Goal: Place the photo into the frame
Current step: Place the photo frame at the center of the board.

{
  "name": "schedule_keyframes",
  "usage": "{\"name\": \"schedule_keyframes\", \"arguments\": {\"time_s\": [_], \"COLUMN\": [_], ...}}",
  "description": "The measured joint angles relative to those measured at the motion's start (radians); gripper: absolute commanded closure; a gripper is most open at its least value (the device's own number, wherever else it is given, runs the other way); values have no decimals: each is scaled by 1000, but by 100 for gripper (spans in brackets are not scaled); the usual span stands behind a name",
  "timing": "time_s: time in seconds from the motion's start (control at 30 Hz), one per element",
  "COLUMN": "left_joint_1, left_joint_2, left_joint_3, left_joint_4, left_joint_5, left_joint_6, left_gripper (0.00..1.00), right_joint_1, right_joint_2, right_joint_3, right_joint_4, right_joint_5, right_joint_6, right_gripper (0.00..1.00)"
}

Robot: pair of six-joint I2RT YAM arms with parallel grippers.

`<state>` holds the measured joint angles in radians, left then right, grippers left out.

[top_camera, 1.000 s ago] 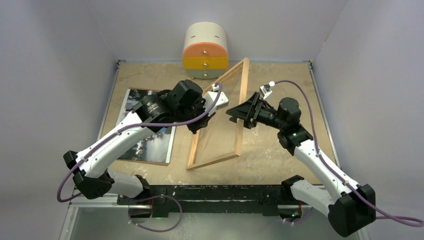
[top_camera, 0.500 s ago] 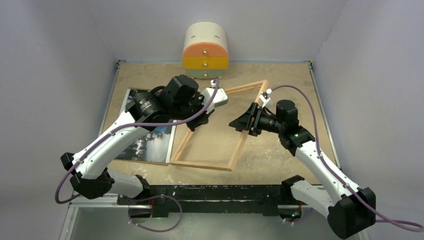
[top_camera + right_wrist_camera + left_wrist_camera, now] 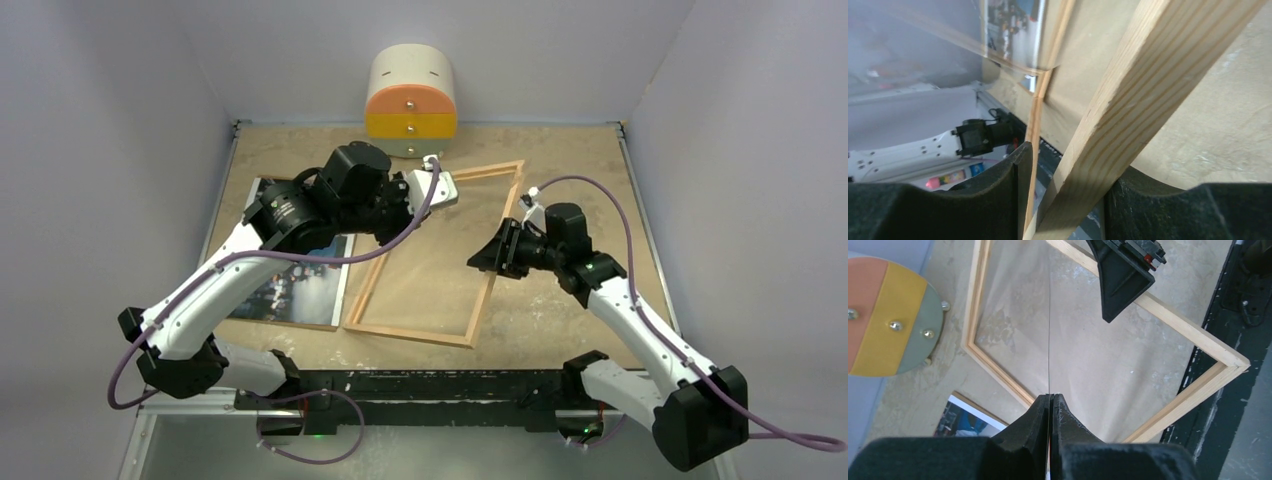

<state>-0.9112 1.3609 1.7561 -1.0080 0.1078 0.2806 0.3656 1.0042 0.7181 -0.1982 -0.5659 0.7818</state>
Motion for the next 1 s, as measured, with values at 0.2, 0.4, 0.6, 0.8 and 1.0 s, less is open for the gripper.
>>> {"name": "schedule_keyframes", "arguments": {"time_s": [0.2,0.4,0.6,0.8,1.0], "left_joint_1": [0,0,0,0,0], "left_joint_2": [28,17,34,6,-48], "left_joint_3": [87,121,265,317,259], "left_joint_4": [-3,-24,-81,-41,61], "left_joint_5": [-64,-90,-145,-233,-333], "left_joint_6": [92,161,241,372,511], "left_gripper": [100,100,100,100,100], "right_joint_1": [0,0,0,0,0], "right_joint_2": [37,59,103,200,257], "right_joint_3": [-9,-76,-81,-81,-102], "right_joint_4": [-43,-50,-51,-51,-28], "right_joint_5": [87,141,193,264,315], "right_joint_6": [-52,-79,-94,-105,-105], "right_gripper": [54,54,58,66,64]}}
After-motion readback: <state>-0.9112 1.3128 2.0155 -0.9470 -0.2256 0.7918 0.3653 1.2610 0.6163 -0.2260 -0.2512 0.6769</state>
